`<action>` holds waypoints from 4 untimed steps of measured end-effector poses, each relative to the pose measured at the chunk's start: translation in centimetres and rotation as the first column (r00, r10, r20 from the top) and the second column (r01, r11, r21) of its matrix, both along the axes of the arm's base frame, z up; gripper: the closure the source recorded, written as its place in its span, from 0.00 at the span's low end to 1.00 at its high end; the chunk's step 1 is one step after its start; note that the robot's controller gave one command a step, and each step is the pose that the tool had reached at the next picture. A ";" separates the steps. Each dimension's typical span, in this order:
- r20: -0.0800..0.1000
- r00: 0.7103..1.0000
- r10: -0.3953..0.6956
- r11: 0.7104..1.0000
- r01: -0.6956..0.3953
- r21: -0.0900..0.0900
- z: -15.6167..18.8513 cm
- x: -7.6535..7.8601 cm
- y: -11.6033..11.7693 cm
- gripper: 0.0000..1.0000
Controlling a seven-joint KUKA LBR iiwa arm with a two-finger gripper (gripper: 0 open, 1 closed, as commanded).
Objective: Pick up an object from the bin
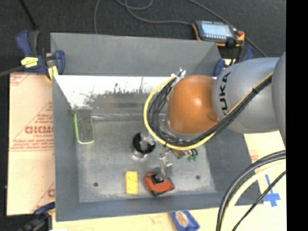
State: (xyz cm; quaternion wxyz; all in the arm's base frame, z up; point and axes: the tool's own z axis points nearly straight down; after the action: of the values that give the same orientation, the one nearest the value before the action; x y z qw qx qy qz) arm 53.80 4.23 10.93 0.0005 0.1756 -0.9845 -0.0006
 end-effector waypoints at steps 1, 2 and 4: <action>0.003 0.995 -0.098 0.995 0.098 -0.001 -0.6 -0.1 0.2 0.00; 0.004 0.966 -0.257 0.966 0.257 0.000 -1.6 -1.5 0.1 0.00; 0.026 0.928 -0.371 0.929 0.371 0.014 -3.2 -0.5 -1.9 0.00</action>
Offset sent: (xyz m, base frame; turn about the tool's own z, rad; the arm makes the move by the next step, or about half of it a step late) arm -0.0307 -0.0024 -0.0267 0.0988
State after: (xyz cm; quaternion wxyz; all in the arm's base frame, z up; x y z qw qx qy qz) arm 53.35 2.31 7.73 -0.0143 -0.0135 -0.9998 -0.0023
